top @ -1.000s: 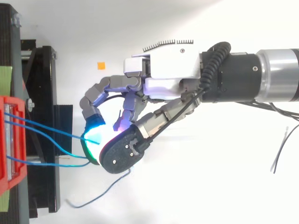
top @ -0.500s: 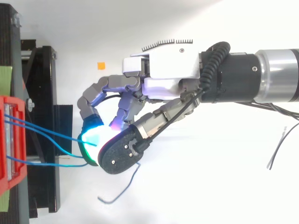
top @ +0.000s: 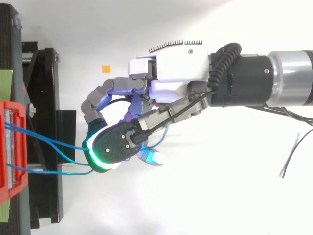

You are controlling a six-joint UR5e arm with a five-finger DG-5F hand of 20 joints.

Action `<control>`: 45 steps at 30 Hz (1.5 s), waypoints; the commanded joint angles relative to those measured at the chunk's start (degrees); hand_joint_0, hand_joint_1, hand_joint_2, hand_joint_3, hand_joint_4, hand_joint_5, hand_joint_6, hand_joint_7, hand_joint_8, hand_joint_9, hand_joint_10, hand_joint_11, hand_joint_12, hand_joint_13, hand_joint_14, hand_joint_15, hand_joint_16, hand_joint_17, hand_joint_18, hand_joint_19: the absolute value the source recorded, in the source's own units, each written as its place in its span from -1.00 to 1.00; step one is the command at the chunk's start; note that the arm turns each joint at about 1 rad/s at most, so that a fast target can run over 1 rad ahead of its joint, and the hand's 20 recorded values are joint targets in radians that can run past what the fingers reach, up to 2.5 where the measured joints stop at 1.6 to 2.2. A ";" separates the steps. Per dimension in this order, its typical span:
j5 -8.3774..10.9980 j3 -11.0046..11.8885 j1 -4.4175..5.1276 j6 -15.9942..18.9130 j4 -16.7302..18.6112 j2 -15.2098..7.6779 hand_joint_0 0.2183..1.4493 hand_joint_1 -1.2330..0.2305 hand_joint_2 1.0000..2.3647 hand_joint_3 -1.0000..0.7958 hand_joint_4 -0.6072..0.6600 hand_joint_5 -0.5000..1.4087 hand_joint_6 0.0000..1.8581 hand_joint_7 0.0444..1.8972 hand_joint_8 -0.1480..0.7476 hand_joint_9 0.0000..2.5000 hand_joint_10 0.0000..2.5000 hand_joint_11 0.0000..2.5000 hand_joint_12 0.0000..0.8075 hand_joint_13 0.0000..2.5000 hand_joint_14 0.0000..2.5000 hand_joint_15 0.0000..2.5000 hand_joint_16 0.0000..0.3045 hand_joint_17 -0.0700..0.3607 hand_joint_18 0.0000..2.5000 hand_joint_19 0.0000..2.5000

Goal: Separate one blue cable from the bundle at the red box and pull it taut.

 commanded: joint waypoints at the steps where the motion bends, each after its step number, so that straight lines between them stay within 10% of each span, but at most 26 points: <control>1: -0.02 0.01 -0.06 0.07 0.00 -0.01 -0.37 0.03 -0.98 -0.17 0.09 -0.60 -0.07 0.34 0.13 0.23 -0.98 0.00 -0.08 -0.33 -0.98 -0.58 -0.68 -0.17 -0.34 -0.44; 36: 0.68 -0.35 0.11 -0.46 1.32 -0.01 -0.64 -0.08 -1.00 -0.44 0.19 -0.62 -0.15 0.14 0.18 0.09 -0.98 -0.06 0.06 -0.31 -0.98 -0.58 -0.61 -0.06 -0.30 -0.47; 45: 0.77 -0.26 0.02 -0.54 1.58 -0.01 -0.39 -0.22 -0.99 -0.35 0.09 -0.63 -0.11 0.23 0.06 0.08 -0.98 -0.04 -0.07 -0.32 -0.98 -0.56 -0.69 -0.18 -0.37 -0.42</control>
